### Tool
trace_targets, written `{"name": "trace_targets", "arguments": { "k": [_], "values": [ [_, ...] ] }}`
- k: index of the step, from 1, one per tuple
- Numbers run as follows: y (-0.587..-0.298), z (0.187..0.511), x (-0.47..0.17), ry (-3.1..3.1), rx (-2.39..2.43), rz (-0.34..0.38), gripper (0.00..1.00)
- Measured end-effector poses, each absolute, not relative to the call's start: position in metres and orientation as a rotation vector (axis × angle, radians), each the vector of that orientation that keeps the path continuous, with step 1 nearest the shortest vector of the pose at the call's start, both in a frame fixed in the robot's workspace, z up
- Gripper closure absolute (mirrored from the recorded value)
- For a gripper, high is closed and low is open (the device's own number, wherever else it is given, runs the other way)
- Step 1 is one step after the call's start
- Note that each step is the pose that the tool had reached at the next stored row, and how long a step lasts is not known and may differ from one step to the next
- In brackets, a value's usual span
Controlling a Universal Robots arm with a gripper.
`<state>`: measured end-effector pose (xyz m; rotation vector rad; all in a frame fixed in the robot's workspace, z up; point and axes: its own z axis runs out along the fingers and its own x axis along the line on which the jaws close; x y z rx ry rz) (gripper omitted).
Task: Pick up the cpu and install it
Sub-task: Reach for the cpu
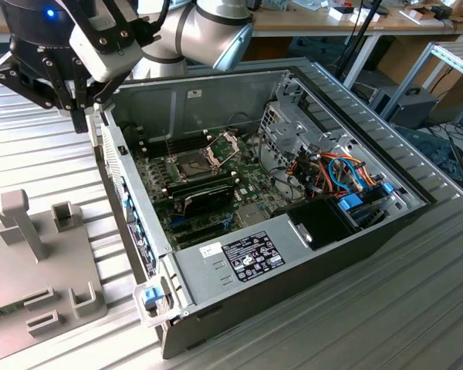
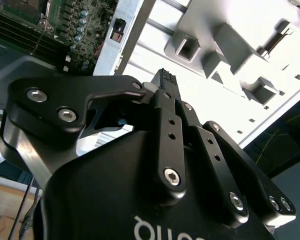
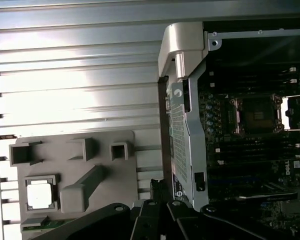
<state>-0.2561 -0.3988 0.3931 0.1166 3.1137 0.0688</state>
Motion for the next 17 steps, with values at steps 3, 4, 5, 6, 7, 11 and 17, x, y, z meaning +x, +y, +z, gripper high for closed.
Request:
{"name": "trace_targets", "arguments": {
  "k": [3,4,5,6,7,11,17],
  "values": [
    [-0.399,0.393,-0.26,3.114,0.117,0.069,0.89],
    [-0.399,0.393,-0.263,3.114,0.117,0.069,0.89],
    [-0.399,0.393,-0.264,3.114,0.117,0.069,0.89],
    [-0.399,0.393,-0.265,3.114,0.117,0.069,0.89],
    [-0.399,0.393,-0.266,3.114,0.117,0.069,0.89],
    [-0.399,0.393,-0.271,3.114,0.117,0.069,0.89],
    [-0.399,0.393,-0.282,3.114,0.117,0.069,0.89]
  ]
}}
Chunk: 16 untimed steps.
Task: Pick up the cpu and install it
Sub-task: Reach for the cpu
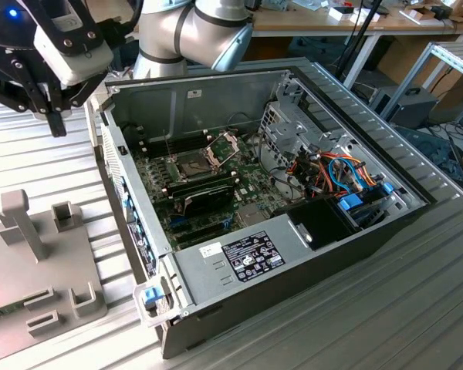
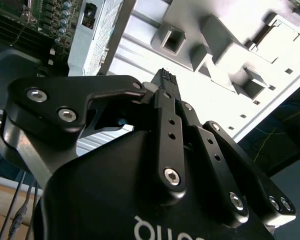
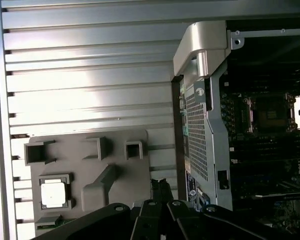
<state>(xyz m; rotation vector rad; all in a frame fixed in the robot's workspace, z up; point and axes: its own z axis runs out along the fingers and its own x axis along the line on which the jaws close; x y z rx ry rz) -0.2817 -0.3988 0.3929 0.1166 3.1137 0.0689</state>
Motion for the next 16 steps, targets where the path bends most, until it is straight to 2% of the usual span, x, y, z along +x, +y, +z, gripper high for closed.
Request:
{"name": "trace_targets", "arguments": {
  "k": [16],
  "values": [
    [-0.399,0.393,-0.313,3.114,0.117,0.069,0.89]
  ]
}}
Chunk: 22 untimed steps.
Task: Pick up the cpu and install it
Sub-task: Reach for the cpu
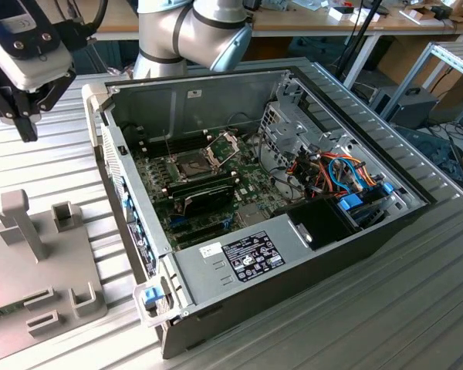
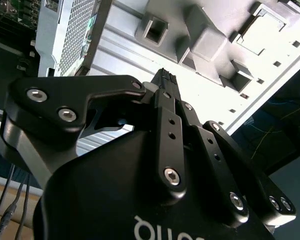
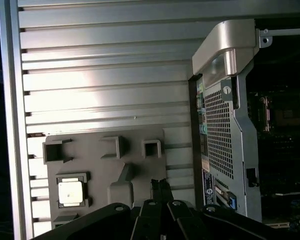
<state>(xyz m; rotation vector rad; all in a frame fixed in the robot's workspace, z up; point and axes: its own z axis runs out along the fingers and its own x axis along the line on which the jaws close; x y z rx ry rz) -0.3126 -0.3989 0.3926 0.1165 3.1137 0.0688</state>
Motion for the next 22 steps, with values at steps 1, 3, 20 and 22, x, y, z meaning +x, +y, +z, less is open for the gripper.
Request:
{"name": "trace_targets", "arguments": {
  "k": [1,3,20,22],
  "values": [
    [-0.399,0.393,-0.314,3.114,0.117,0.069,0.89],
    [-0.399,0.393,-0.318,3.114,0.117,0.069,0.89],
    [-0.399,0.392,-0.343,3.114,0.117,0.069,0.89],
    [-0.399,0.392,-0.346,3.114,0.117,0.069,0.89]
  ]
}}
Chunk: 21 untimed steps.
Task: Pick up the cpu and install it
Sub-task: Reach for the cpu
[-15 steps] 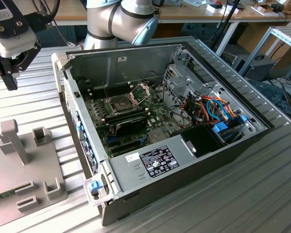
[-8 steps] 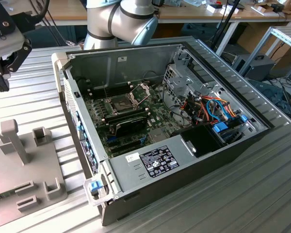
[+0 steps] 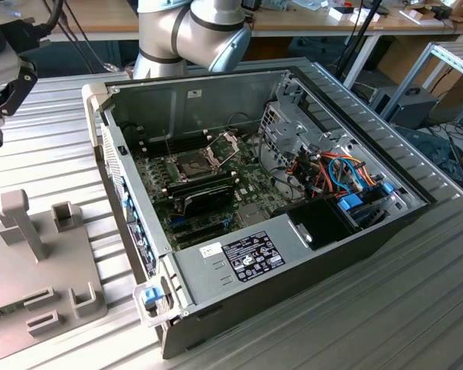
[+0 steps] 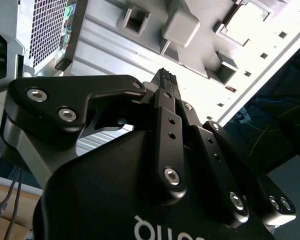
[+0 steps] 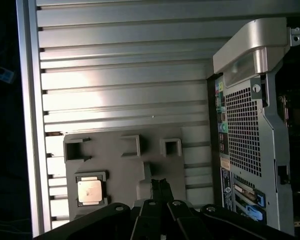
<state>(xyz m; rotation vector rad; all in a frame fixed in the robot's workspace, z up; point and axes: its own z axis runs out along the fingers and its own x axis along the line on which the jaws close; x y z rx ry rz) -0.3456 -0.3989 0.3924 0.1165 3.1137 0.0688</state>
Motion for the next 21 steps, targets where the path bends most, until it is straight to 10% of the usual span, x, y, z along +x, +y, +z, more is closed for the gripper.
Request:
{"name": "trace_targets", "arguments": {
  "k": [21],
  "values": [
    [-0.399,0.391,-0.411,3.114,0.117,0.069,0.89]
  ]
}}
